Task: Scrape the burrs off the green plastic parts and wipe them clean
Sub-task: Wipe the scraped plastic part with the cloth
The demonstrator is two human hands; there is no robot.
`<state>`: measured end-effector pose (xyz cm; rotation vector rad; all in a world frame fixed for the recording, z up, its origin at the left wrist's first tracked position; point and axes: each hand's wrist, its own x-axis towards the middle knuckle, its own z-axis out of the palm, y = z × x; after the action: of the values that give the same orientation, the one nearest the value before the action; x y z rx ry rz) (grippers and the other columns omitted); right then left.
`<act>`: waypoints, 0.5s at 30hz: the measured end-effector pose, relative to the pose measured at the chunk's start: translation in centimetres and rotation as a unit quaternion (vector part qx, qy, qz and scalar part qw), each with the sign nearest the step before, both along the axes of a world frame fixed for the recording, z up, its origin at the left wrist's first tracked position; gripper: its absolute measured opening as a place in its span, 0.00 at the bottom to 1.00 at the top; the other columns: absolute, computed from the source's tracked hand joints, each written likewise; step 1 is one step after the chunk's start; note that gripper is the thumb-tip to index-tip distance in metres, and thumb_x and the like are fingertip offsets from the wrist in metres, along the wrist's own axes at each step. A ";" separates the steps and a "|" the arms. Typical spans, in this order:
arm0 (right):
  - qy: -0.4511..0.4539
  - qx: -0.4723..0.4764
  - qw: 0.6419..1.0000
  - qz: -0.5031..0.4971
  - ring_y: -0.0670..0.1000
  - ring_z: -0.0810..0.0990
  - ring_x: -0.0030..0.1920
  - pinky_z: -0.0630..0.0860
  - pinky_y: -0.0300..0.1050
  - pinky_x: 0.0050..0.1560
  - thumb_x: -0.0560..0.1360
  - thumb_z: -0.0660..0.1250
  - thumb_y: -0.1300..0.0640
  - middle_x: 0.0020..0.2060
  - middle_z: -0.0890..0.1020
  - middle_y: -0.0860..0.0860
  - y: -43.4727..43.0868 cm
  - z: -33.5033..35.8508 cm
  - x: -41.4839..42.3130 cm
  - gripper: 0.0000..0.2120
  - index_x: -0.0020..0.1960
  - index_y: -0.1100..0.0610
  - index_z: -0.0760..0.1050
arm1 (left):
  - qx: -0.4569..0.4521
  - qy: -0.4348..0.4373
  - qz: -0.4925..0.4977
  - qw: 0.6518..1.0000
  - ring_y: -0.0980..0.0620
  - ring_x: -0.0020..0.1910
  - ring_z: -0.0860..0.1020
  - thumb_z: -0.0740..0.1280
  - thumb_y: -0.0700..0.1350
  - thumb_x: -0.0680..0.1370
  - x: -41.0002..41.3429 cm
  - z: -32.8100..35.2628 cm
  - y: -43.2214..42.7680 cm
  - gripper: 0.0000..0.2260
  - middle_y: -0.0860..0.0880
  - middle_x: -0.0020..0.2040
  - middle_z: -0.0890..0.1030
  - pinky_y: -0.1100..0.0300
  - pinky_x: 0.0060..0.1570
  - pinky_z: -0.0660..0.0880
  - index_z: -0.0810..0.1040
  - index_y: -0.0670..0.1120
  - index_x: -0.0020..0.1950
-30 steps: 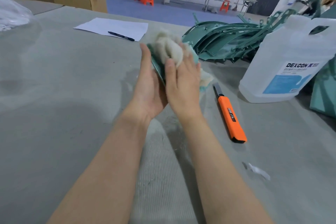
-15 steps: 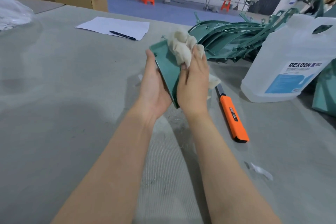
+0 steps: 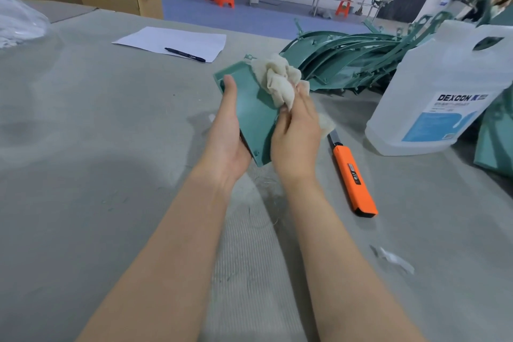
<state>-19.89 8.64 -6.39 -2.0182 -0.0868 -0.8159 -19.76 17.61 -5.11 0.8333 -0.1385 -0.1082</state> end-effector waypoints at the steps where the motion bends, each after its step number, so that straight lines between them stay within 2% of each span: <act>1: 0.001 -0.002 1.000 -0.010 0.53 0.61 0.76 0.50 0.31 0.71 0.81 0.56 0.68 0.74 0.66 0.56 -0.1 -0.1 0.1 0.21 0.73 0.60 0.66 | 0.005 0.001 -0.003 1.000 0.50 0.51 0.83 0.49 0.64 0.80 0.1 -0.1 0.0 0.27 0.46 0.51 0.85 0.58 0.47 0.80 0.81 0.48 0.54; 3: 0.004 0.012 0.999 -0.033 0.54 0.65 0.73 0.54 0.32 0.69 0.81 0.56 0.67 0.72 0.70 0.57 -0.3 -0.1 0.2 0.20 0.72 0.62 0.68 | 0.019 0.009 -0.009 1.000 0.50 0.51 0.83 0.49 0.66 0.79 0.1 -0.2 -0.1 0.28 0.46 0.52 0.85 0.57 0.45 0.80 0.80 0.48 0.55; 5: 0.008 0.089 0.995 -0.053 0.52 0.73 0.64 0.64 0.36 0.63 0.81 0.56 0.65 0.63 0.76 0.57 -0.8 0.3 0.3 0.17 0.68 0.64 0.72 | 0.042 0.016 -0.014 0.999 0.50 0.52 0.83 0.50 0.67 0.79 0.1 -0.3 -0.3 0.29 0.46 0.54 0.84 0.57 0.44 0.80 0.79 0.48 0.60; 7: 0.002 0.207 0.977 -0.058 0.47 0.76 0.53 0.70 0.40 0.55 0.82 0.56 0.62 0.53 0.79 0.51 -1.4 1.1 0.0 0.14 0.64 0.63 0.74 | 0.066 0.007 -0.009 0.998 0.50 0.56 0.81 0.51 0.67 0.78 0.0 -0.3 -0.4 0.30 0.46 0.58 0.83 0.55 0.50 0.80 0.76 0.47 0.65; 9: -0.011 0.269 0.963 -0.029 0.40 0.76 0.49 0.72 0.36 0.54 0.83 0.55 0.58 0.50 0.79 0.45 -1.9 1.6 -0.4 0.12 0.62 0.57 0.74 | 0.109 0.001 0.005 0.994 0.51 0.58 0.80 0.55 0.68 0.76 -0.2 -0.3 -0.7 0.30 0.48 0.60 0.82 0.53 0.57 0.77 0.74 0.48 0.67; 11: -0.008 0.229 0.973 0.005 0.37 0.77 0.50 0.73 0.35 0.55 0.84 0.55 0.55 0.49 0.79 0.42 -1.9 1.8 -0.6 0.09 0.58 0.49 0.73 | 0.146 0.020 0.033 0.989 0.50 0.58 0.80 0.61 0.70 0.70 -0.6 0.0 -1.1 0.34 0.49 0.61 0.81 0.51 0.60 0.75 0.73 0.48 0.67; 12: 0.003 0.195 0.981 0.019 0.39 0.77 0.52 0.74 0.38 0.56 0.84 0.55 0.55 0.50 0.80 0.45 -1.9 1.7 -0.6 0.09 0.57 0.49 0.73 | 0.160 0.032 0.054 0.985 0.50 0.57 0.81 0.63 0.69 0.68 -0.7 0.0 -1.1 0.35 0.49 0.59 0.81 0.50 0.58 0.76 0.73 0.47 0.66; 13: 0.011 0.161 0.987 0.027 0.44 0.77 0.54 0.74 0.43 0.58 0.84 0.55 0.55 0.52 0.80 0.49 -1.9 1.7 -0.5 0.10 0.58 0.52 0.74 | 0.173 0.034 0.078 0.981 0.51 0.53 0.82 0.64 0.69 0.68 -0.7 0.0 -1.1 0.33 0.49 0.56 0.83 0.51 0.55 0.78 0.76 0.47 0.63; 15: -0.001 0.099 0.995 0.023 0.53 0.76 0.57 0.72 0.52 0.61 0.84 0.54 0.57 0.55 0.79 0.57 -2.4 1.7 -0.1 0.13 0.63 0.59 0.73 | 0.204 0.013 0.111 0.972 0.53 0.45 0.84 0.63 0.65 0.74 -0.8 0.0 -0.9 0.20 0.52 0.45 0.86 0.56 0.46 0.80 0.83 0.51 0.49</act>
<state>-19.98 6.28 -4.70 -1.8228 -0.0517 -0.7679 -20.57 16.67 -5.15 1.2526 0.0050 0.0660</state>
